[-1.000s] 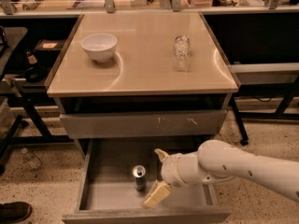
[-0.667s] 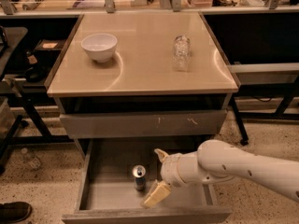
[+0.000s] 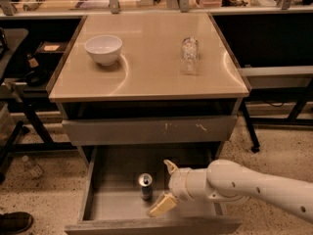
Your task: Pick redbull can from middle drawer and place on counter
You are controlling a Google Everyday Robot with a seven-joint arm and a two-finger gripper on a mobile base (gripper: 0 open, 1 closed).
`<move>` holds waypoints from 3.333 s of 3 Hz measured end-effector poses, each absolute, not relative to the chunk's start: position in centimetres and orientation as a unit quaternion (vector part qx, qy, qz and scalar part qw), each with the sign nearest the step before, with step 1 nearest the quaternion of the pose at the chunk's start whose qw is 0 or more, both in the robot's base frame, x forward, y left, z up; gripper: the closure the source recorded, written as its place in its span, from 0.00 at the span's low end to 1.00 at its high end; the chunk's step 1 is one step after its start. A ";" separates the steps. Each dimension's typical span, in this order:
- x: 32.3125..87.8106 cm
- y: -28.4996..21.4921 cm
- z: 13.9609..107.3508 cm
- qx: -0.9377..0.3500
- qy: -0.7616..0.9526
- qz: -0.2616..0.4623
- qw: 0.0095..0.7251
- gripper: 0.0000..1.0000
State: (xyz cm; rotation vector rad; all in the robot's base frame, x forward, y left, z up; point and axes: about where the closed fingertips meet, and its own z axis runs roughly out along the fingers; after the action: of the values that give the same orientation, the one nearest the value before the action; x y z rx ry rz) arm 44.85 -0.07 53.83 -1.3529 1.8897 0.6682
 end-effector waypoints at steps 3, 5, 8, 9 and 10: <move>48.7 0.5 48.2 -0.495 0.729 0.264 0.393 0.00; 49.1 2.1 46.8 -0.476 0.728 0.284 0.403 0.00; 51.0 6.9 46.2 -0.486 0.707 0.315 0.406 0.00; 51.1 8.1 45.6 -0.491 0.706 0.312 0.405 0.18; 51.2 8.2 45.6 -0.491 0.706 0.312 0.405 0.41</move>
Offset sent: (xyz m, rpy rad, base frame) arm 0.0436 0.0000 -0.0680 0.0695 -0.0494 -0.0677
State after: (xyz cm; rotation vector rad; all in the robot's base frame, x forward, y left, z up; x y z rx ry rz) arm 51.15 8.16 45.57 -1.2380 1.7805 0.7876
